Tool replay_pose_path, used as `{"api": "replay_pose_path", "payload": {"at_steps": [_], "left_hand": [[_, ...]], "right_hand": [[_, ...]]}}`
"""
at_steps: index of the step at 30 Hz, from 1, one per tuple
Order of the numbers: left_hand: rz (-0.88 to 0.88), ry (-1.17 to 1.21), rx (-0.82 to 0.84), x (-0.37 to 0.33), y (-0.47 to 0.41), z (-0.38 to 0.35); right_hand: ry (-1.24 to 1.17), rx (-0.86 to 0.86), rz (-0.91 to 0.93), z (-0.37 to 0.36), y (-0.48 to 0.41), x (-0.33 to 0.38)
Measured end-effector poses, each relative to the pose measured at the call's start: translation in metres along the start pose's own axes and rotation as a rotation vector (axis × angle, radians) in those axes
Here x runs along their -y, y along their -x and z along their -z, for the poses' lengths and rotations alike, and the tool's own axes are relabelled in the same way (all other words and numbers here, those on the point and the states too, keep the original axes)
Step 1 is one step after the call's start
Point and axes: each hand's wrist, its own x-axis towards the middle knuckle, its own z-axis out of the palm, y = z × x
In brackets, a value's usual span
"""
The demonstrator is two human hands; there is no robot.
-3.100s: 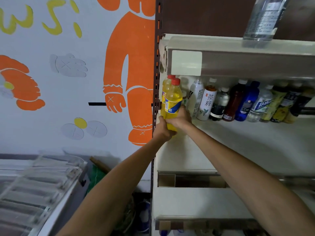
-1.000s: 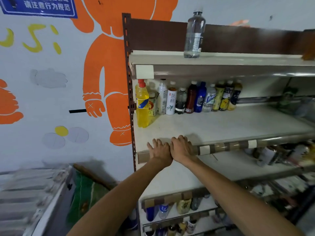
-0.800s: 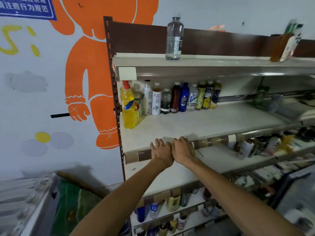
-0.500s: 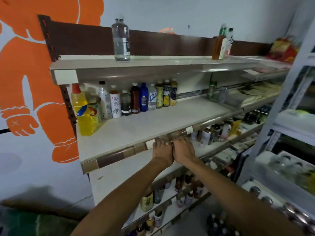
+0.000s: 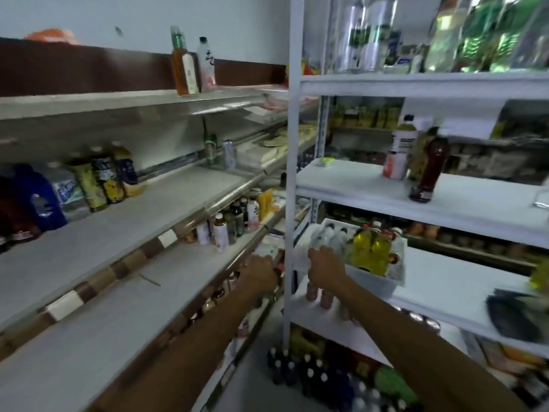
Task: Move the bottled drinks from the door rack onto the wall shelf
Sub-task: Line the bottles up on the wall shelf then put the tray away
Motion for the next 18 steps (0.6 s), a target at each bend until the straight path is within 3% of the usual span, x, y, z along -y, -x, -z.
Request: {"api": "replay_pose_path", "payload": {"at_steps": [8, 18], "left_hand": [[-0.209, -0.015, 0.125, -0.093, -0.058, -0.051], [-0.286, 0.165, 0.314, -0.161, -0.166, -0.108]], "right_hand": [[-0.053, 0.015, -0.344, -0.023, 0.010, -0.135], [-0.095, 0.069, -0.595, -0.049, -0.042, -0.214]]}}
